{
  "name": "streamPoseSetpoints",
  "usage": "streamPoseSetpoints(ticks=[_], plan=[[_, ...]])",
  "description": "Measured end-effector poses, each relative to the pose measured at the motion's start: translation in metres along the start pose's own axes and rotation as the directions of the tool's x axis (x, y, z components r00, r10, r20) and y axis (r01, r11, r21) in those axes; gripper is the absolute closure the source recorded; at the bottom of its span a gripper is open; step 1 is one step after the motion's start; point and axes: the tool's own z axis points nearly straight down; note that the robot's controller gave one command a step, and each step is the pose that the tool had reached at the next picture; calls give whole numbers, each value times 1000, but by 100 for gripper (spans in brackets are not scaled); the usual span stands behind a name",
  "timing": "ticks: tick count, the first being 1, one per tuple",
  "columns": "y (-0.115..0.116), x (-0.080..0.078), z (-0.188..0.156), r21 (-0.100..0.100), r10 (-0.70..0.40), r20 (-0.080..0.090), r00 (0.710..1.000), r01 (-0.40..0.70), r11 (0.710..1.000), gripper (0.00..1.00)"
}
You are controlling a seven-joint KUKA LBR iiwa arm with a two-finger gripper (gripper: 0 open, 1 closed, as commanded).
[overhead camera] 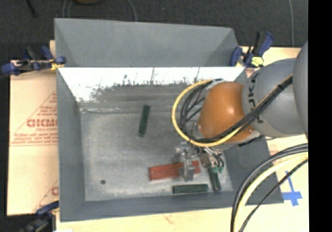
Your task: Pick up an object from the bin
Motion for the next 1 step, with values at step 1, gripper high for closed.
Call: streamPoseSetpoints(ticks=[1], plan=[[0,0,0,0,0,0,1000,0,1000,100]])
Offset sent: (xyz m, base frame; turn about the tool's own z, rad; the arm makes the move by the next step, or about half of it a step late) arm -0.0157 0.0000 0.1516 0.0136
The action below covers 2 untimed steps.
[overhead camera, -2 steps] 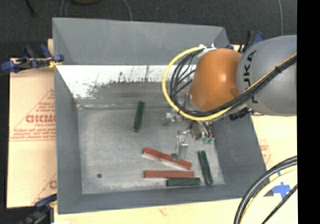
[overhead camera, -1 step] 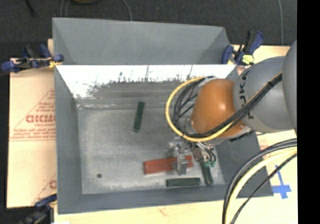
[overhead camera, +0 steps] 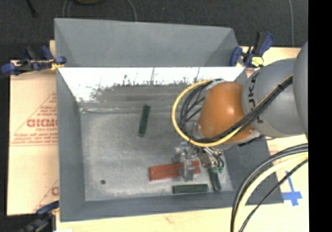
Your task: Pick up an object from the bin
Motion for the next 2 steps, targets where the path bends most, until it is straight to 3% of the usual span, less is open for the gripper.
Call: streamPoseSetpoints(ticks=[1,2], plan=[[1,14,-153,2,14,5,1000,-14,1000,100],[1,15,-152,1,14,4,1000,-14,1000,100]])
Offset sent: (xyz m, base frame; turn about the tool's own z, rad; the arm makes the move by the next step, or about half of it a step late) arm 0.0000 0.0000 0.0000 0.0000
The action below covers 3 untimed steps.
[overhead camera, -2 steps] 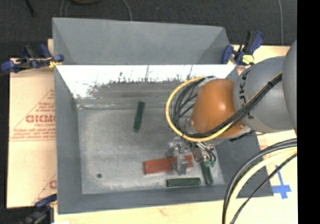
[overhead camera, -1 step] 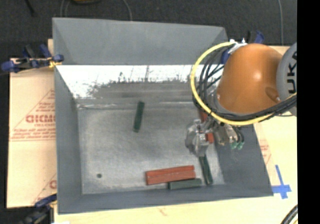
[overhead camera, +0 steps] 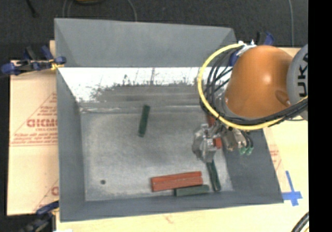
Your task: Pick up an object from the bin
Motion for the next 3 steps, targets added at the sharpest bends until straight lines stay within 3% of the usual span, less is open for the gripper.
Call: streamPoseSetpoints(ticks=[1,2,3], plan=[[-2,-18,77,0,-81,0,997,81,997,0],[-2,-18,77,0,-81,0,997,81,997,0],[25,20,152,-1,-82,5,997,82,997,100]])
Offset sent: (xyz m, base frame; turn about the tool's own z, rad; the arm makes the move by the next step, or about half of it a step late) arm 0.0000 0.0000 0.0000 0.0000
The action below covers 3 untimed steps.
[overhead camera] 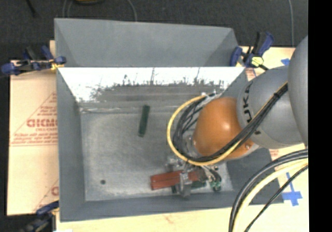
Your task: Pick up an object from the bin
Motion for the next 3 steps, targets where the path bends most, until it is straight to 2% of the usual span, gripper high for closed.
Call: streamPoseSetpoints(ticks=[1,2,3], plan=[[0,0,0,0,0,0,1000,0,1000,100],[0,-5,-47,0,-1,-11,1000,1,1000,100],[5,-23,-183,1,20,-4,1000,-20,1000,100]])
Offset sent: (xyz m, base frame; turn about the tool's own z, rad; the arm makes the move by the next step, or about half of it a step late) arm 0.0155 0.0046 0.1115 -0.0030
